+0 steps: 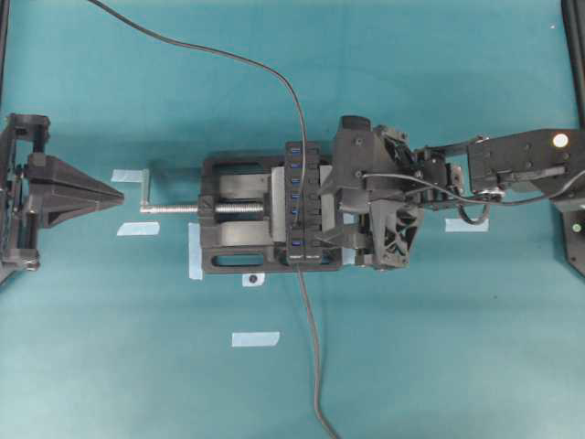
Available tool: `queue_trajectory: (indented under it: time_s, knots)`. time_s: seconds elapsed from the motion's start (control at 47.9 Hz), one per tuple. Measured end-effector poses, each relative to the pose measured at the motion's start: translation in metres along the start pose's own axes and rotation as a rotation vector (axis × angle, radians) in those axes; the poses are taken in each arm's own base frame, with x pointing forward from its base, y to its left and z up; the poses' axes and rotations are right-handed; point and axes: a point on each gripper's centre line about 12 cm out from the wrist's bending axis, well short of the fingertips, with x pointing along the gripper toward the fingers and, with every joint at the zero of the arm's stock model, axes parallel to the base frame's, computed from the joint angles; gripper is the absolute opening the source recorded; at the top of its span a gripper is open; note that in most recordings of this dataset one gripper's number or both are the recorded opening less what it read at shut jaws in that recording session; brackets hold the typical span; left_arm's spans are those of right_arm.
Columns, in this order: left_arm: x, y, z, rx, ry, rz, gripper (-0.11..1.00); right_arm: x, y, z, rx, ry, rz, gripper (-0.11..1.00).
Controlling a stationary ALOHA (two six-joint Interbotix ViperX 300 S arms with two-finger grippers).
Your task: Insert the USB into the second port from the front of the fixed hub.
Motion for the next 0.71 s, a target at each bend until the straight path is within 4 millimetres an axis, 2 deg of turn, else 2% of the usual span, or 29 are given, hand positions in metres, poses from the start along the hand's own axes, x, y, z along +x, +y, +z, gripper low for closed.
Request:
queue_trajectory:
  time_s: [0.71]
  knots:
    - [0.0000, 0.0000, 0.0000, 0.000, 0.000, 0.000, 0.00, 0.0002, 0.0000, 0.0004, 0.000, -0.011, 0.001, 0.80]
